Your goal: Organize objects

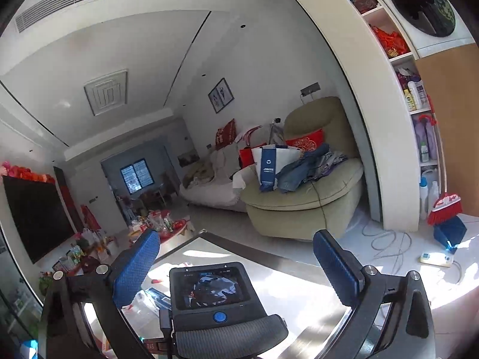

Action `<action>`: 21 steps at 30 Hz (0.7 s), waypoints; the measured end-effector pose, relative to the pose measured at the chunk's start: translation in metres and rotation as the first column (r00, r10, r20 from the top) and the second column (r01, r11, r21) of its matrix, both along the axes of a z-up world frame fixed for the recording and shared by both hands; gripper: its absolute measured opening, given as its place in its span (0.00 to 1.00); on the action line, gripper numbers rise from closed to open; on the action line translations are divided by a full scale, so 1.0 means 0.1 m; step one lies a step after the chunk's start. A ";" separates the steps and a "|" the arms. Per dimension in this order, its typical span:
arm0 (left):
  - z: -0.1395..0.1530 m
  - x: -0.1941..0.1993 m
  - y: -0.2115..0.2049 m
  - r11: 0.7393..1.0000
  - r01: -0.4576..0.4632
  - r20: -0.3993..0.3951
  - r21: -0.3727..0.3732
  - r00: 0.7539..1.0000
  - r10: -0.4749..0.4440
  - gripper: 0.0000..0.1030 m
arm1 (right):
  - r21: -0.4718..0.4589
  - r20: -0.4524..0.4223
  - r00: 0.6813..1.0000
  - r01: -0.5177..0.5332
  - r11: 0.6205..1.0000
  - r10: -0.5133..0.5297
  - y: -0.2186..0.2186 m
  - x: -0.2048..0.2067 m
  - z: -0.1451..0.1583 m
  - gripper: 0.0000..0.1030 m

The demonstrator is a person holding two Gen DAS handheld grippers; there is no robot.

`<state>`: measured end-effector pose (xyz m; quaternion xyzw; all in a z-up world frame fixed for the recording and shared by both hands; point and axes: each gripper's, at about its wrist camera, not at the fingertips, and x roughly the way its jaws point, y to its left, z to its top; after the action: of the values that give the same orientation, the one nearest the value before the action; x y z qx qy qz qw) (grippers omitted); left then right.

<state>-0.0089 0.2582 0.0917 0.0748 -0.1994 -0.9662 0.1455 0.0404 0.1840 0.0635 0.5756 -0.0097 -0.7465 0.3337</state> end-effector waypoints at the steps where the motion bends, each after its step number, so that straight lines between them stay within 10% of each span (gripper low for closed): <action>1: -0.03 0.02 0.04 0.999 -0.037 -0.027 -0.040 0.999 0.036 1.00 | 0.009 -0.033 0.999 -0.009 1.000 0.010 -0.03 0.02 0.04 1.00; 6: -0.07 0.08 -0.09 0.997 0.079 0.026 -0.028 0.997 -0.078 1.00 | -0.019 0.025 1.000 -0.008 1.000 0.008 -0.04 0.00 -0.02 1.00; 10: 0.02 -0.01 -0.44 0.959 0.207 0.108 0.194 0.967 -0.230 1.00 | -0.006 0.130 0.991 0.045 0.999 -0.043 0.03 -0.03 -0.22 1.00; 13: 0.10 -0.05 -0.82 0.876 0.255 0.072 0.409 0.948 -0.309 1.00 | -0.008 0.176 0.983 0.054 0.999 -0.052 0.03 -0.02 -0.30 1.00; 15: 0.15 -0.06 -1.17 0.761 0.298 -0.009 0.576 0.933 -0.359 1.00 | -0.011 0.208 0.977 0.055 0.998 -0.051 0.03 -0.01 -0.36 1.00; 19: -0.01 -0.10 -2.01 0.376 0.339 -0.190 0.862 0.905 -0.380 1.00 | -0.049 0.252 0.965 0.081 0.996 -0.066 0.16 -0.05 -0.47 1.00; 21: -0.14 -0.09 -2.31 0.317 0.234 -0.147 0.919 0.950 -0.275 1.00 | -0.022 0.212 0.975 0.077 0.997 -0.070 0.23 -0.11 -0.41 1.00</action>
<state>-0.0177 0.0268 0.0774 0.1291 0.3678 -0.9175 -0.0792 0.0292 0.2073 0.0223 0.6456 -0.0774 -0.6930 0.3114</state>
